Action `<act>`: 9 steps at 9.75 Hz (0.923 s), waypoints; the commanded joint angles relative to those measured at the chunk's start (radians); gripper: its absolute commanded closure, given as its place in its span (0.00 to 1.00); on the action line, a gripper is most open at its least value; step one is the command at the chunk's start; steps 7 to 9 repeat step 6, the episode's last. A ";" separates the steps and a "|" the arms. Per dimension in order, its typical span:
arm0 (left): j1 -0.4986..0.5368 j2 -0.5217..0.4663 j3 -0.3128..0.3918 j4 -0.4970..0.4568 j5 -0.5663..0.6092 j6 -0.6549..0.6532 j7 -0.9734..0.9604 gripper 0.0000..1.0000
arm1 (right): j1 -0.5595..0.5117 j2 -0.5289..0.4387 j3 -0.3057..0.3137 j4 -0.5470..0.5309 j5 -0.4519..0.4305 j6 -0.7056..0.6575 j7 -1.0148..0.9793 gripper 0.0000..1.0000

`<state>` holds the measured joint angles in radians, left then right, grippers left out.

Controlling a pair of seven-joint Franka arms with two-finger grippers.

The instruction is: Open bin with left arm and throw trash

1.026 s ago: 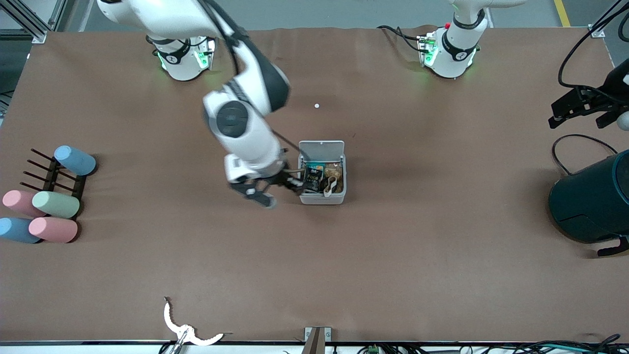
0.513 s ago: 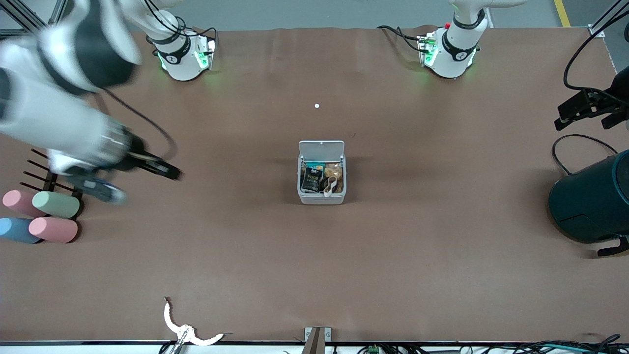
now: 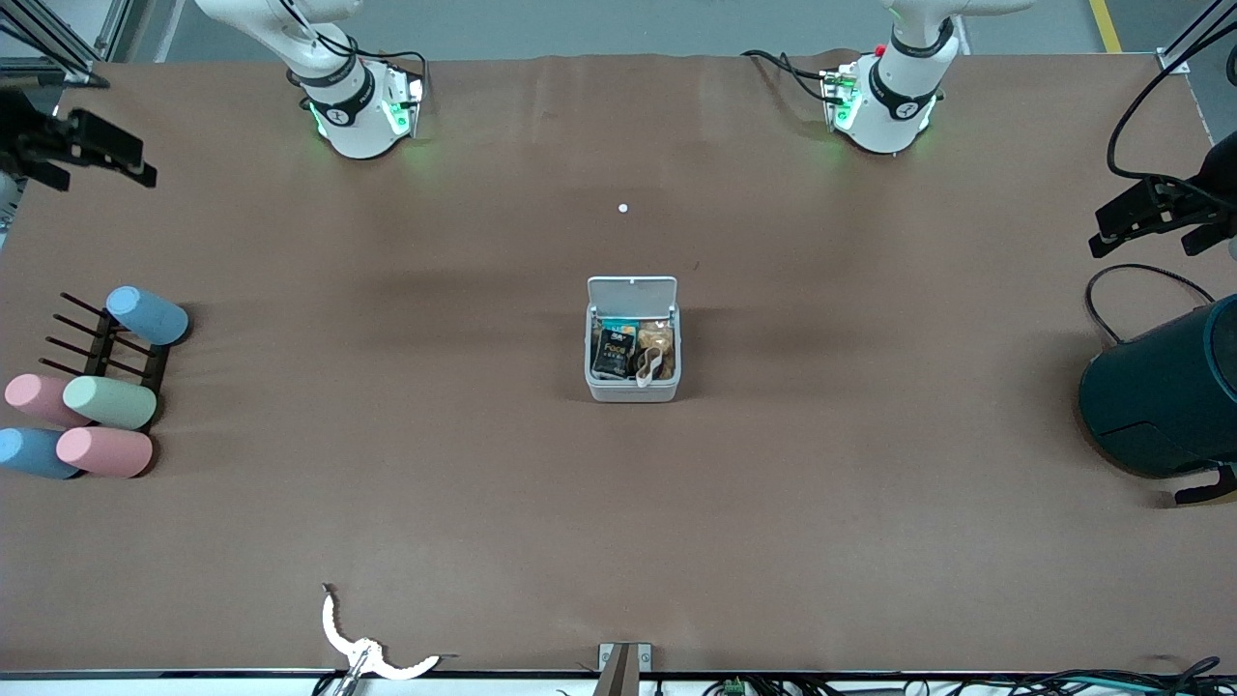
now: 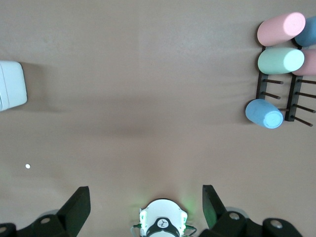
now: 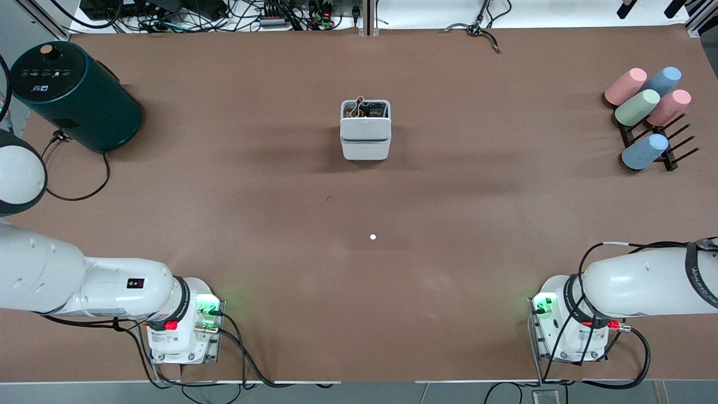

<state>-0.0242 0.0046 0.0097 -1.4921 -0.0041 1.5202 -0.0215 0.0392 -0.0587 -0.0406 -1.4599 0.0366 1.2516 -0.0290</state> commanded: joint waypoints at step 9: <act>0.000 0.009 0.001 0.023 0.007 -0.020 0.008 0.00 | -0.010 0.003 -0.005 -0.020 -0.046 0.077 -0.012 0.00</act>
